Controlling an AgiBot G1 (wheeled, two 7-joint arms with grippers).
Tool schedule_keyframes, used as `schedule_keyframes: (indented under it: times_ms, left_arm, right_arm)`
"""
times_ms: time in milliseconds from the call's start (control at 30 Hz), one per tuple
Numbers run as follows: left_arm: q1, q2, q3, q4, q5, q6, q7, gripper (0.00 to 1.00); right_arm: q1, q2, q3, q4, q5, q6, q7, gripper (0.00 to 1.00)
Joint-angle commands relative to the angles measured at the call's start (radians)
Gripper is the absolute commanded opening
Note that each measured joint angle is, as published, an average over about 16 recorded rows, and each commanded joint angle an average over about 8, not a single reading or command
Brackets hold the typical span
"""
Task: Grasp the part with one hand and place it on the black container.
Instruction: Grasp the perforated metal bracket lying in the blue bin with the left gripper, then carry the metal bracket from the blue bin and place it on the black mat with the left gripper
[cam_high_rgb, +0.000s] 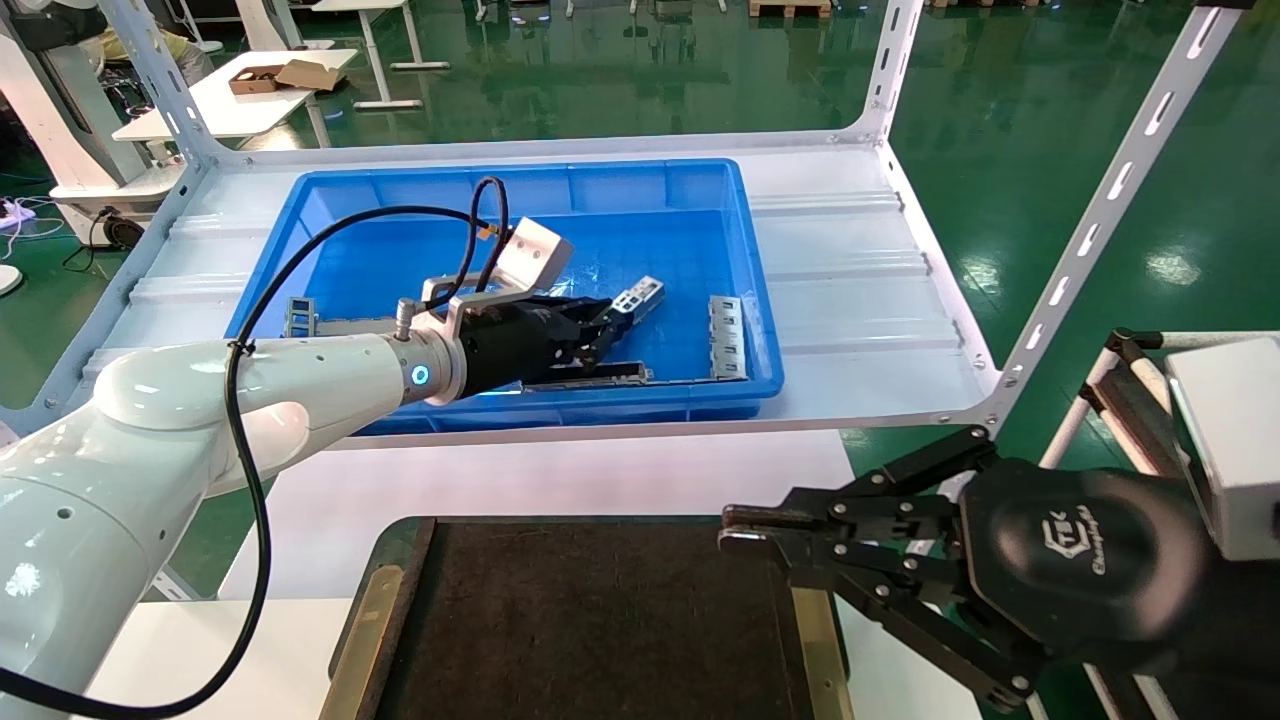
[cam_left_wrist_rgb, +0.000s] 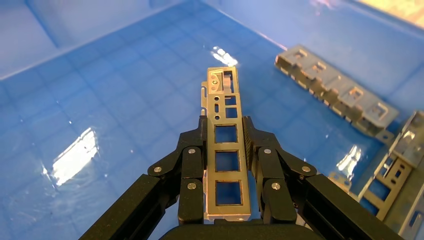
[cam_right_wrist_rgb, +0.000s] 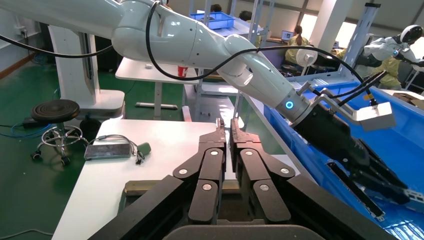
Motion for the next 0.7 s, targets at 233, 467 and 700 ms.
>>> schedule_keyframes:
  times_ms: [233,467,700]
  left_arm:
    - [-0.02,-0.011,-0.021,0.004,-0.063,0.019,0.051,0.0]
    - [-0.047,-0.047,-0.061,0.014,-0.129,0.135,0.119,0.0]
    - [-0.052,-0.125,-0.099,-0.012,-0.192,0.327,0.164,0.0]
  right_arm:
    - [0.0,0.0,-0.001,0.0,0.0,0.0,0.0,0.0]
    - [0.0,0.0,-0.001,0.0,0.001,0.0,0.0,0.0]
    - [0.0,0.001,-0.001,0.0,0.001,0.001,-0.001,0.0]
